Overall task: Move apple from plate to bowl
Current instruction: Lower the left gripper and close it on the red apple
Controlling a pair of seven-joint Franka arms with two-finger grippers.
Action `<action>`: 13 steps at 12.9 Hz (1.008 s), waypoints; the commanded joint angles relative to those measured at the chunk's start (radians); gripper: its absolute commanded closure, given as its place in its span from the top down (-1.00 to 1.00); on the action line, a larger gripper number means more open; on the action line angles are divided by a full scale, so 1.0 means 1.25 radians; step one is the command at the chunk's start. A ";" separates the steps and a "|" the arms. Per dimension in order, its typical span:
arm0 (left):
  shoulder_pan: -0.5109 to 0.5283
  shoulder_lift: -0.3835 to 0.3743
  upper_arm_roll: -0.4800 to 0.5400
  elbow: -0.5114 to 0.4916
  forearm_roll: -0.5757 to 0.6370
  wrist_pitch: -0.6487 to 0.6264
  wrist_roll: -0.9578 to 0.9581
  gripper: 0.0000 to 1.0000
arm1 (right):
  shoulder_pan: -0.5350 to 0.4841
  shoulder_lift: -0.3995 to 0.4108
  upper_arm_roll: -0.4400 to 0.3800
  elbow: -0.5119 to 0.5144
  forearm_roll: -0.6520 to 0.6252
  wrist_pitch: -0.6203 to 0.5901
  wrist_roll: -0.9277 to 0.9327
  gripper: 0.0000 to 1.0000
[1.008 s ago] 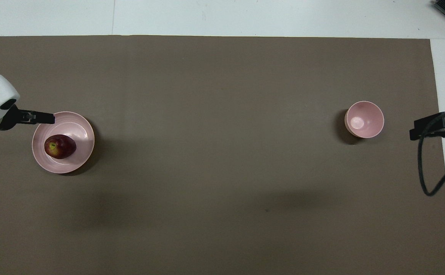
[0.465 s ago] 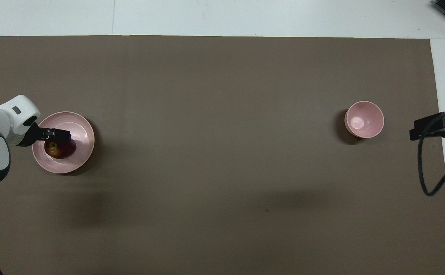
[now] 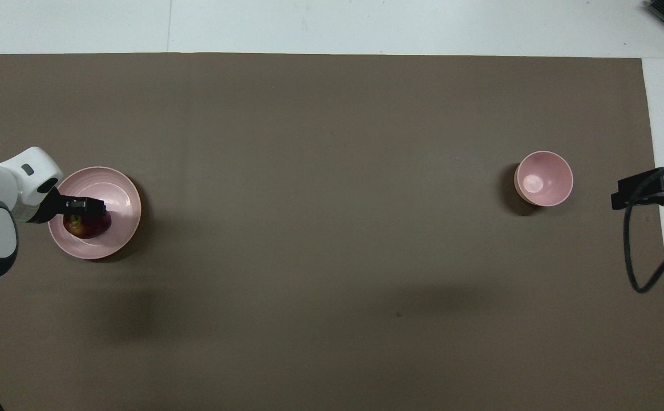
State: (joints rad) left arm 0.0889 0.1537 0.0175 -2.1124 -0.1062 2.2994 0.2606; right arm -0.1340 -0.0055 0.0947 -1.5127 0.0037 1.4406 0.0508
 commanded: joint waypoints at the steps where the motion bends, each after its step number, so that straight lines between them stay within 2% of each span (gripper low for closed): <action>1: 0.009 -0.017 -0.005 -0.009 -0.012 0.005 0.020 -0.96 | -0.003 0.003 0.004 0.012 0.013 -0.011 0.010 1.00; 8: -0.017 -0.066 -0.015 0.071 -0.012 -0.082 0.014 -0.99 | -0.003 0.003 0.004 0.011 0.012 -0.011 0.011 1.00; 13: -0.086 -0.086 -0.018 0.087 -0.012 -0.103 0.003 -0.98 | -0.003 0.003 0.004 0.011 0.012 -0.011 0.011 1.00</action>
State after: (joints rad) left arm 0.0253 0.0556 -0.0163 -2.0084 -0.1069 2.1933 0.2649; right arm -0.1340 -0.0055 0.0947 -1.5127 0.0037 1.4406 0.0508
